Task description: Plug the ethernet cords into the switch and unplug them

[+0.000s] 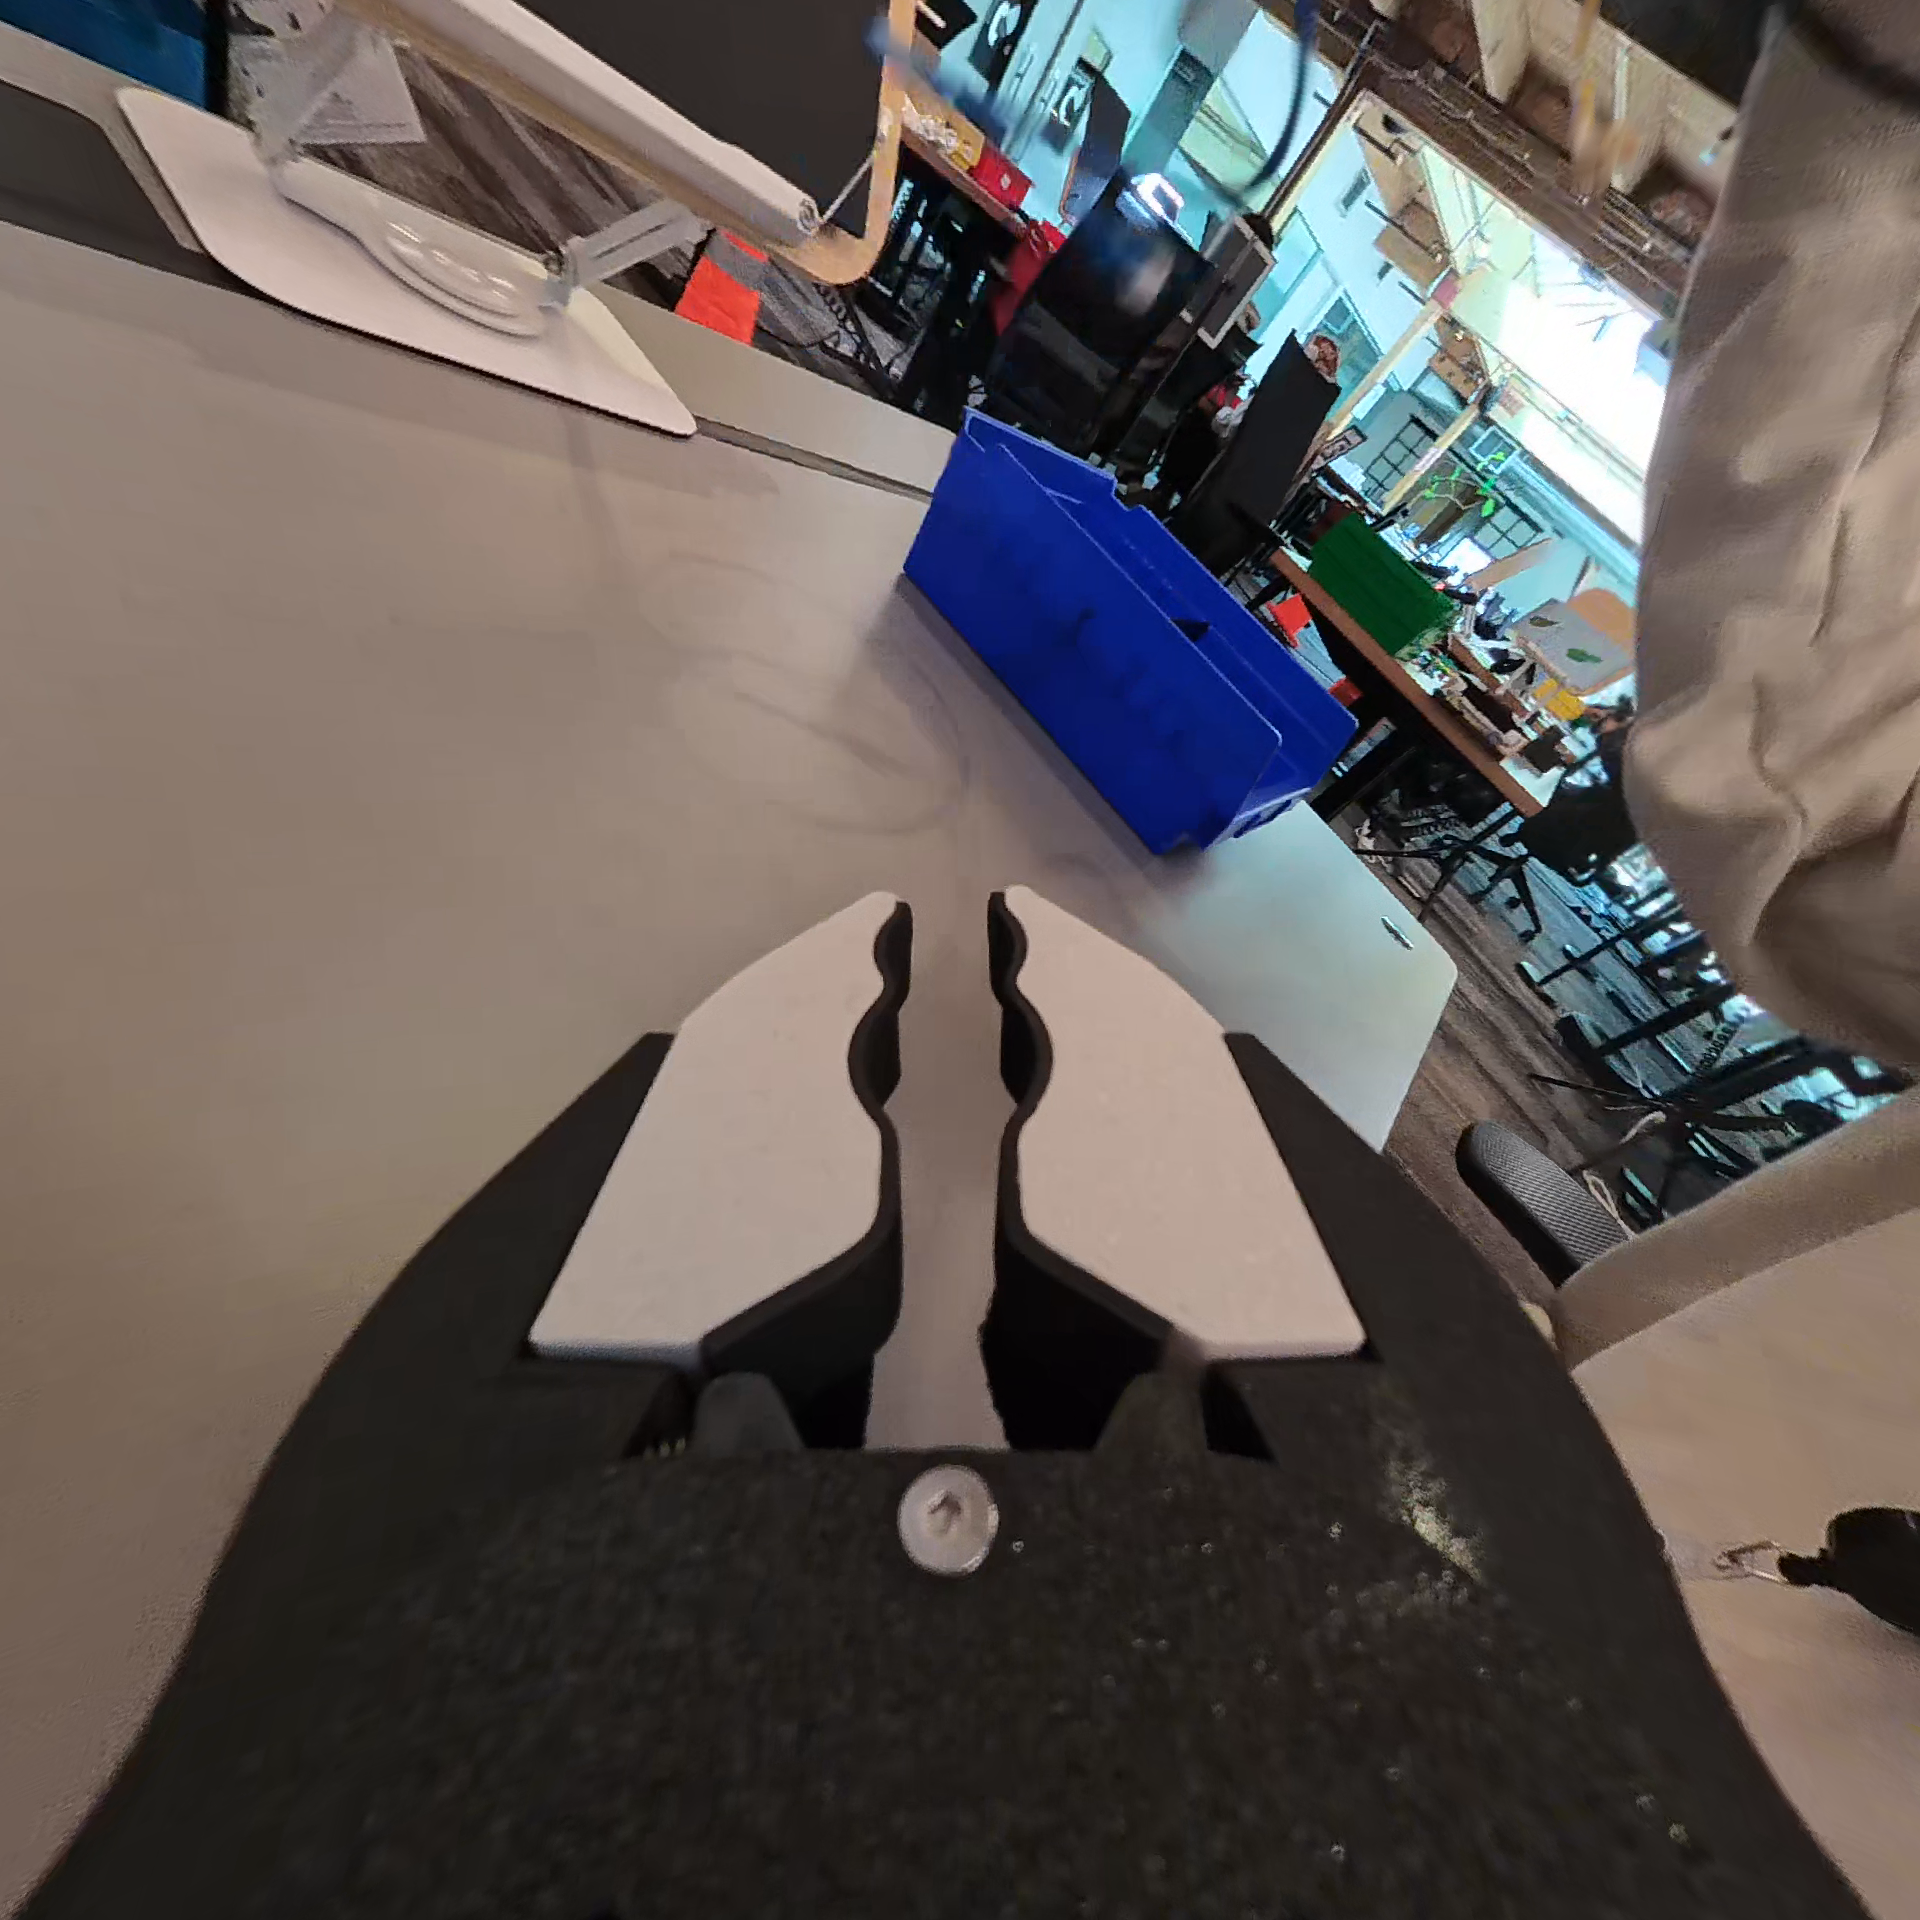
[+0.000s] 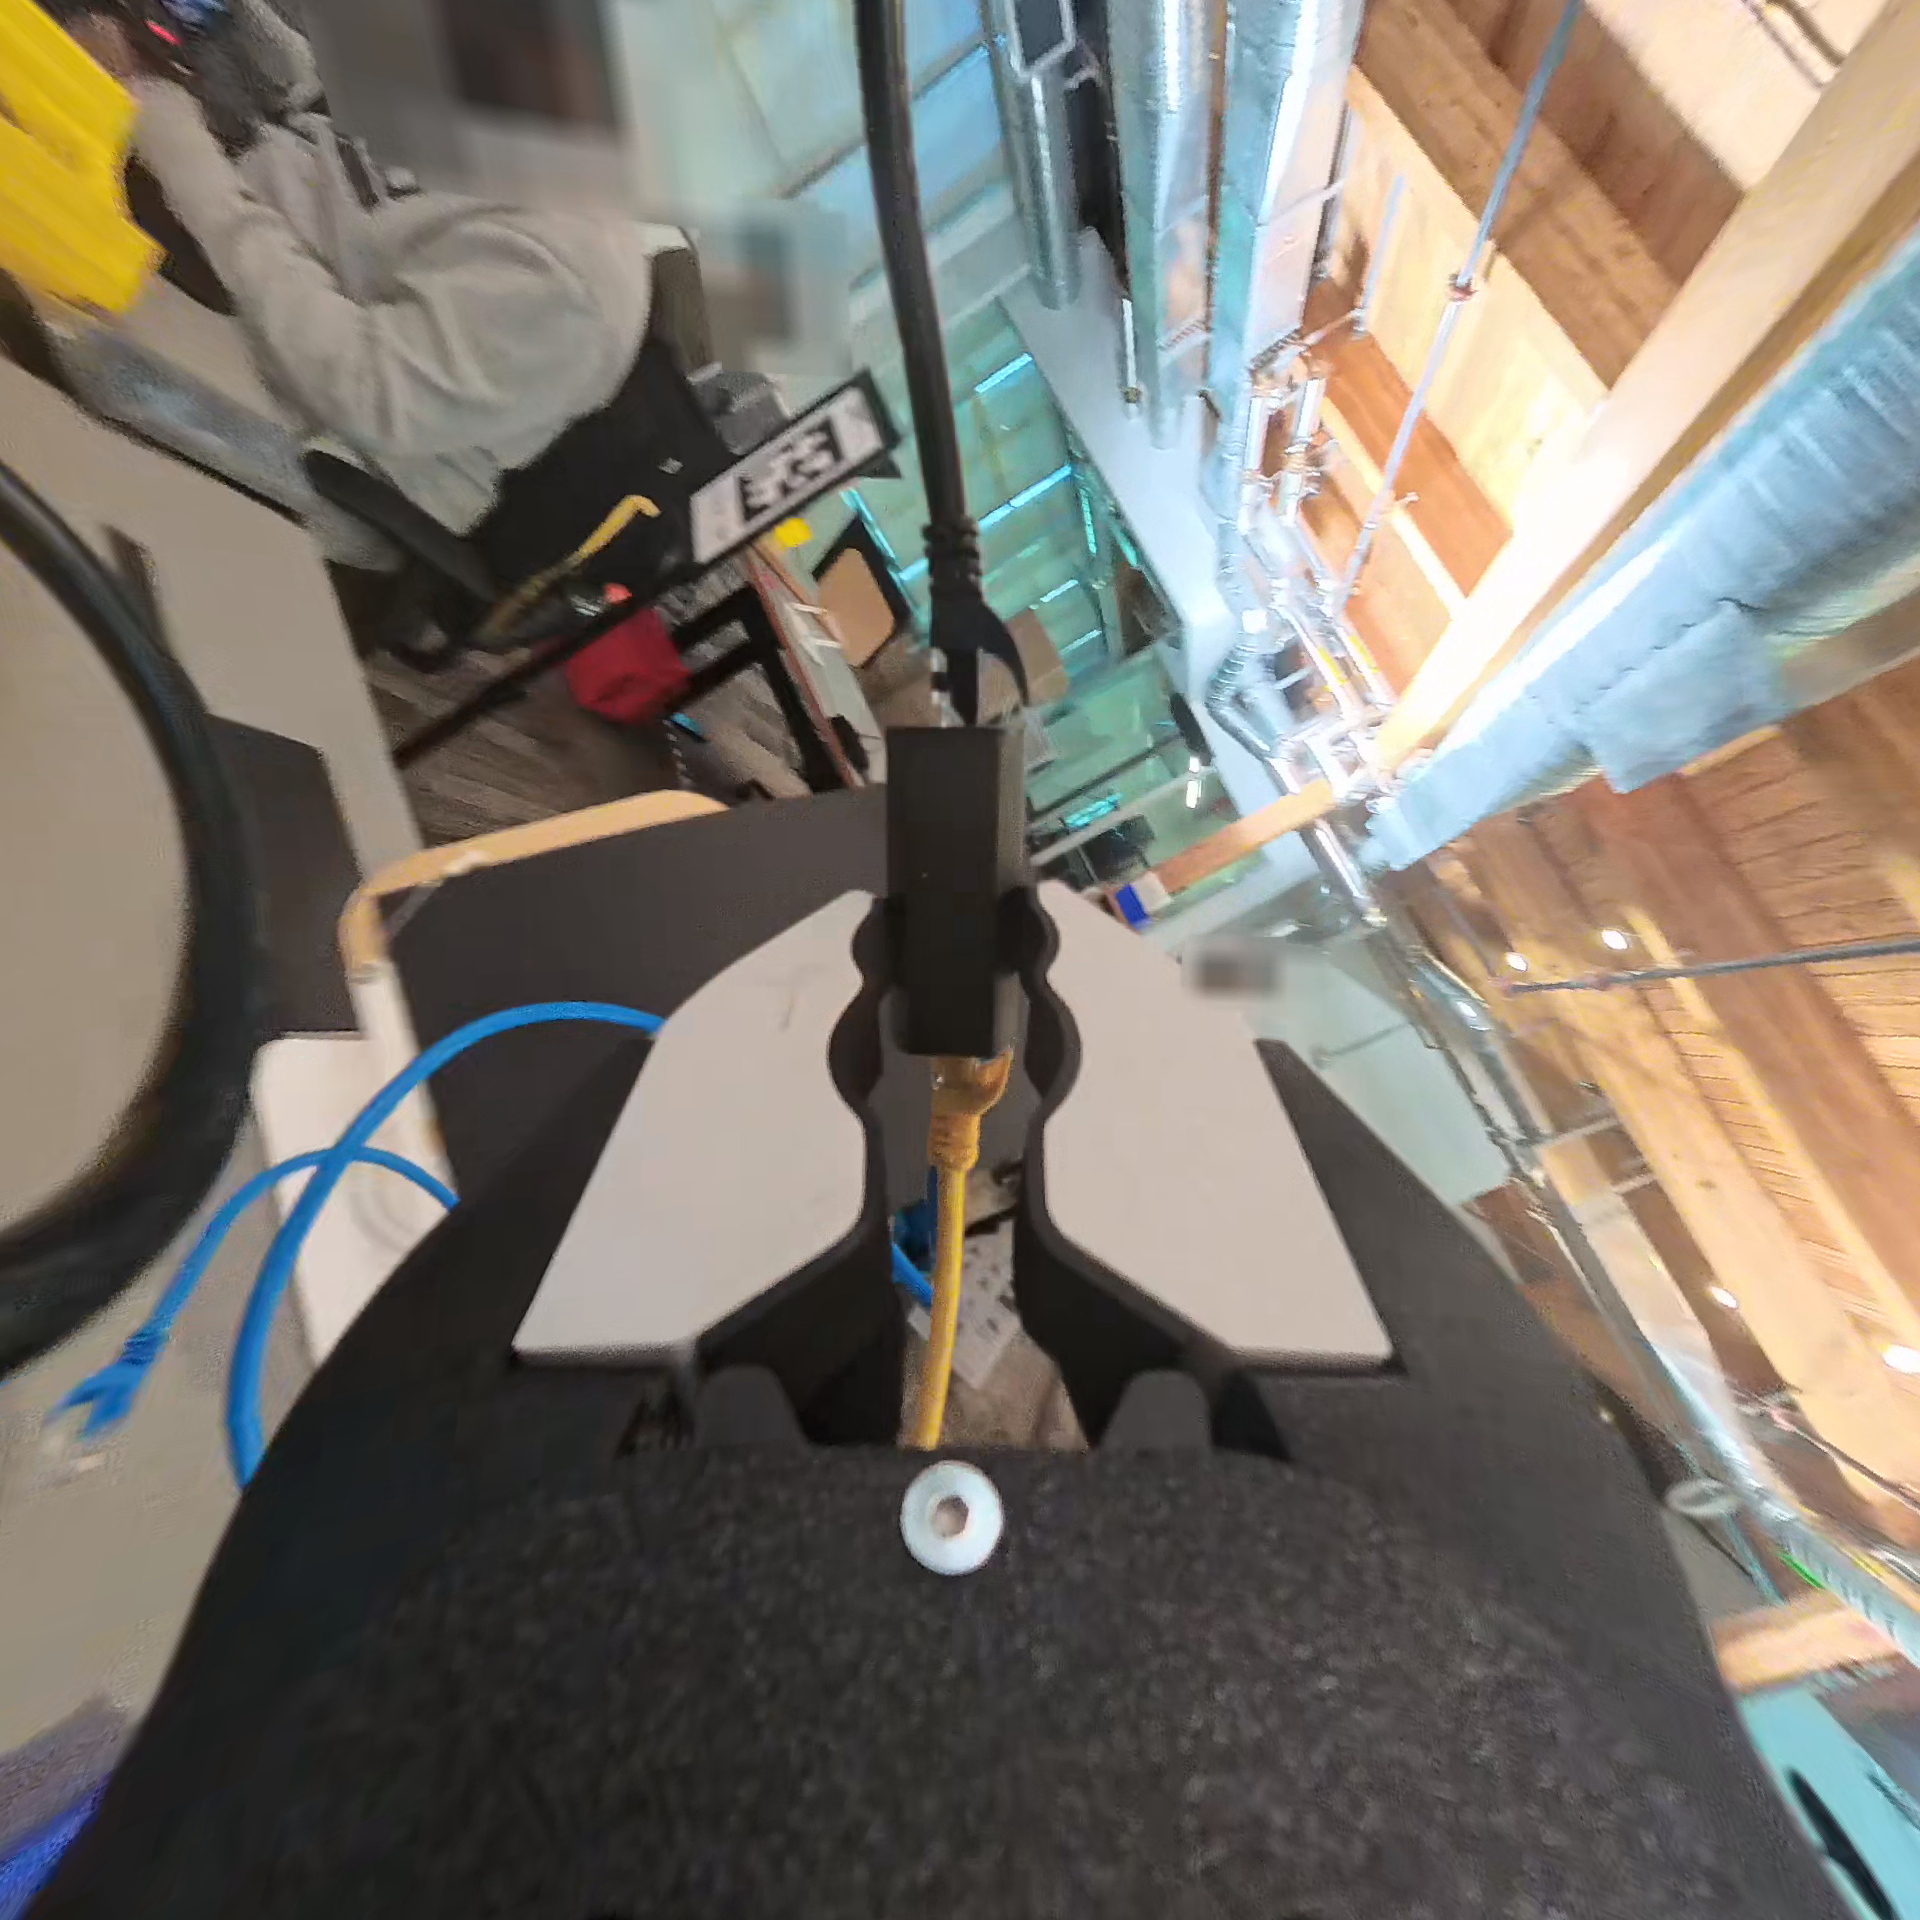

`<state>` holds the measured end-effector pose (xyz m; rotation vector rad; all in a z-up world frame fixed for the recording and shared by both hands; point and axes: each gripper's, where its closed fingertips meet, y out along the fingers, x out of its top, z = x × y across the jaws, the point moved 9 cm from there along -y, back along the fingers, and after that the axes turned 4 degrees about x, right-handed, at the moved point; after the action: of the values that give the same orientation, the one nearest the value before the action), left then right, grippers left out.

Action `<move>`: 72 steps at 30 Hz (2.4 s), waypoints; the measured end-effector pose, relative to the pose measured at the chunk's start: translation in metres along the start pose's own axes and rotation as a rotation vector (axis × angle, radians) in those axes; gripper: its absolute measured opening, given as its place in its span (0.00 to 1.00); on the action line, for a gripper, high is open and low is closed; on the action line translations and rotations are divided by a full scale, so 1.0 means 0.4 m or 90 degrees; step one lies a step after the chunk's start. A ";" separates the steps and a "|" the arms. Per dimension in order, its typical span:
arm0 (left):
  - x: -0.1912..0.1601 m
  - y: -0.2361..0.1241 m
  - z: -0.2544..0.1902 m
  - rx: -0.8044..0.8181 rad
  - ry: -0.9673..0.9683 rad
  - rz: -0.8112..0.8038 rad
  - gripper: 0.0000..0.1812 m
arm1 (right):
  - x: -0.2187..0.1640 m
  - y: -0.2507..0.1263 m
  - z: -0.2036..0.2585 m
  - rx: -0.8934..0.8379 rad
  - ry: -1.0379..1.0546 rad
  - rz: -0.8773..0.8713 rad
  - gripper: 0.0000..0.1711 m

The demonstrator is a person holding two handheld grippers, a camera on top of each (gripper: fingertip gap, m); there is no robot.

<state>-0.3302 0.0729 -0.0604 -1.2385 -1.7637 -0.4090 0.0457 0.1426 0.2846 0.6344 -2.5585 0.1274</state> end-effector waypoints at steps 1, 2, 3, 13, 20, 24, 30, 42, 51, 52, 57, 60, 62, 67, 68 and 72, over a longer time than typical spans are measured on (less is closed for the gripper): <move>-0.001 0.001 -0.002 -0.004 0.001 0.003 0.07 | 0.003 -0.007 -0.054 -0.008 -0.001 0.006 0.13; -0.002 0.002 -0.004 -0.008 0.002 0.004 0.07 | 0.002 -0.013 -0.103 -0.004 0.005 0.015 0.14; -0.002 0.003 -0.006 -0.010 0.002 0.005 0.07 | -0.003 -0.019 -0.147 0.008 0.015 0.030 0.14; -0.015 0.018 -0.012 -0.030 -0.009 0.036 0.07 | -0.297 -0.046 -0.226 0.083 0.167 0.178 0.14; -0.023 0.031 -0.022 -0.049 -0.013 0.054 0.07 | -0.734 -0.082 0.178 0.498 0.382 0.258 0.14; -0.025 0.032 -0.015 -0.051 -0.027 0.058 0.07 | -0.832 -0.085 0.318 0.607 0.376 0.398 0.14; -0.025 0.029 -0.009 -0.056 -0.048 0.055 0.07 | -0.872 -0.026 0.421 0.742 0.306 0.536 0.14; -0.032 0.038 -0.011 -0.062 -0.045 0.072 0.07 | -0.927 -0.004 0.509 0.849 0.297 0.681 0.15; -0.031 0.033 -0.011 -0.075 -0.061 0.066 0.07 | -0.832 -0.051 0.306 0.623 0.355 0.578 0.26; -0.031 0.034 -0.012 -0.082 -0.068 0.064 0.07 | -0.807 -0.070 0.265 0.581 0.338 0.568 0.27; -0.034 0.038 -0.018 -0.099 -0.081 0.064 0.07 | -0.667 -0.195 0.232 0.542 0.231 0.492 0.29; -0.034 0.040 -0.023 -0.106 -0.088 0.064 0.07 | -0.635 -0.280 0.363 0.633 0.014 0.501 0.24; -0.034 0.042 -0.027 -0.115 -0.094 0.059 0.07 | -0.630 -0.330 0.442 0.685 -0.095 0.495 0.26; -0.038 0.053 -0.035 -0.117 -0.087 0.072 0.07 | -0.720 -0.391 0.505 0.698 -0.243 0.590 0.44; -0.038 0.053 -0.037 -0.115 -0.084 0.071 0.07 | -0.738 -0.389 0.508 0.683 -0.254 0.597 0.44; -0.040 0.057 -0.038 -0.113 -0.080 0.077 0.07 | -0.750 -0.366 0.515 0.671 -0.279 0.560 0.06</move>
<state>-0.3015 0.0634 -0.0704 -1.5166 -1.7765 -0.4324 0.2518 0.0950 -0.0459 -0.2540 -2.8427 1.8638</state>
